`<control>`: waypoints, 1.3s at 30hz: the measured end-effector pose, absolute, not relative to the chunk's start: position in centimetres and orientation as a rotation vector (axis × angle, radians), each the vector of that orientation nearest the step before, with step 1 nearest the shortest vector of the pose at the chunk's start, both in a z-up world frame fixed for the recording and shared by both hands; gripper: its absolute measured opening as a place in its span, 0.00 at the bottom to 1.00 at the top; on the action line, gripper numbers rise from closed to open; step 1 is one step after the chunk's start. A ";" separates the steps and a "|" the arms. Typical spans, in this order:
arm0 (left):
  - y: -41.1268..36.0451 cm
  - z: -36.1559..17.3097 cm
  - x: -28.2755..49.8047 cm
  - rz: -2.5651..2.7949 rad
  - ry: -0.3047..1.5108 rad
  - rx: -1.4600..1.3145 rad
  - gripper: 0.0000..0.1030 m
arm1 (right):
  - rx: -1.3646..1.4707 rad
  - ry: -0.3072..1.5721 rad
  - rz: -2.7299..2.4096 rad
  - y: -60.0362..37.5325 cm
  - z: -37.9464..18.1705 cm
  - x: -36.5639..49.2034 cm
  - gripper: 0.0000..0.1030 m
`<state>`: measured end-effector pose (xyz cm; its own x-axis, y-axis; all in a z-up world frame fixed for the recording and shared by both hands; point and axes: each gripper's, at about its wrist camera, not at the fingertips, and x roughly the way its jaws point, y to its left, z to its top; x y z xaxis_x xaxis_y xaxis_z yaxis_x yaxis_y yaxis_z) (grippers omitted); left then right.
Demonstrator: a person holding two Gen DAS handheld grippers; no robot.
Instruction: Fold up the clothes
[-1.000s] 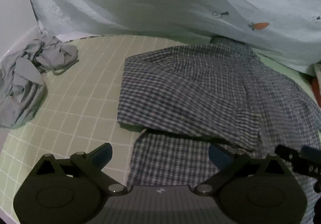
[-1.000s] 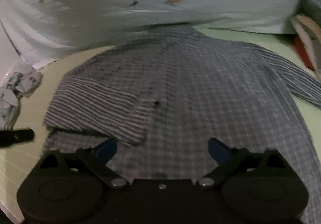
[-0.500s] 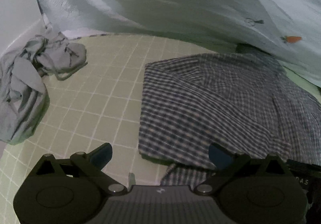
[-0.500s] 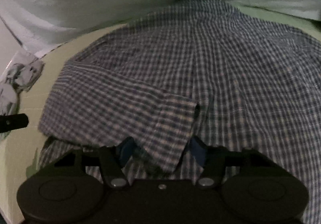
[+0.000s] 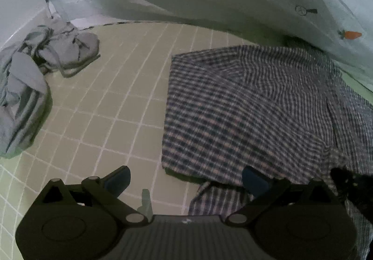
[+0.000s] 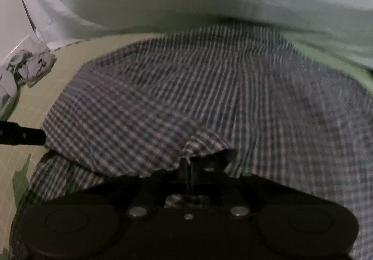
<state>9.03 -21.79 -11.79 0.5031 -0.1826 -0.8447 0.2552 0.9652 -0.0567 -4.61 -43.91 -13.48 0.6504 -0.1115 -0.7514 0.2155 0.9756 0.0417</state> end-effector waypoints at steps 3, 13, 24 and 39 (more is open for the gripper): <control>-22.1 -11.4 9.6 -0.271 0.993 0.083 0.98 | 0.083 0.762 -0.193 -44.0 -11.7 -4.9 0.02; -23.5 -10.2 11.7 -0.321 0.916 0.123 0.98 | 0.085 0.645 -0.467 -53.0 -8.6 -4.5 0.02; -24.8 -12.0 13.5 -0.259 1.015 0.147 0.98 | 0.161 0.732 -0.909 -66.3 -13.2 -6.4 0.05; -24.4 -6.0 2.5 -0.256 0.829 0.155 0.98 | 0.292 0.523 -0.620 -58.1 -10.2 -12.9 1.00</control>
